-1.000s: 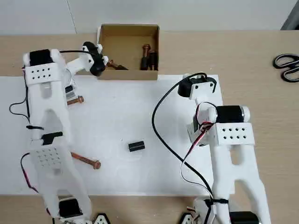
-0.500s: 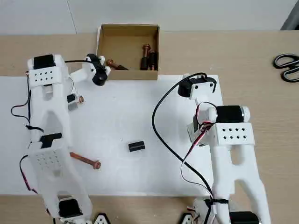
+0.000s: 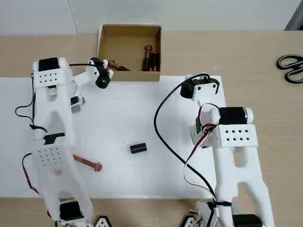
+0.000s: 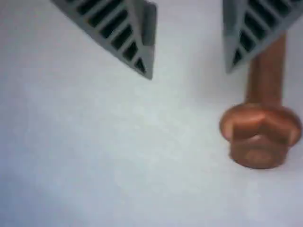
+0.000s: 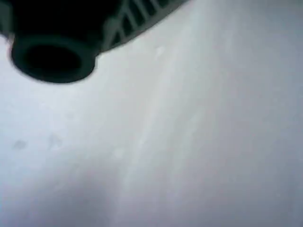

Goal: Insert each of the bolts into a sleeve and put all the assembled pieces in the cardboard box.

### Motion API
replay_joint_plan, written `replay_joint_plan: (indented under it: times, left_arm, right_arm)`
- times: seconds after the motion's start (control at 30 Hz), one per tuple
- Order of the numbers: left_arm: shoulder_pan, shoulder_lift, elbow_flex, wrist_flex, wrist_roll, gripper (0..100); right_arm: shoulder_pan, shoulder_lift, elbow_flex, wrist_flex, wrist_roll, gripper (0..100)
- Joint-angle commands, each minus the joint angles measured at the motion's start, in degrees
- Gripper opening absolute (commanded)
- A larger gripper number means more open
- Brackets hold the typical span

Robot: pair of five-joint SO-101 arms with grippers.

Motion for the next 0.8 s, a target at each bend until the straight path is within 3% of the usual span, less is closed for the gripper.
replay_joint_plan:
  times: [0.0,0.3,0.77]
  left_arm:
    - [0.3,1.3,-4.4,0.6,-0.3,9]
    - [-0.3,7.3,-9.4,0.8,-0.3,1]
    - [-0.3,8.0,-8.9,0.8,-0.3,1]
  right_arm:
    - [0.5,-2.1,-0.3,-0.8,0.5,0.7]
    - [0.5,-2.1,-0.3,-0.8,0.5,0.7]
    - [0.5,-2.1,-0.3,-0.7,0.5,0.7]
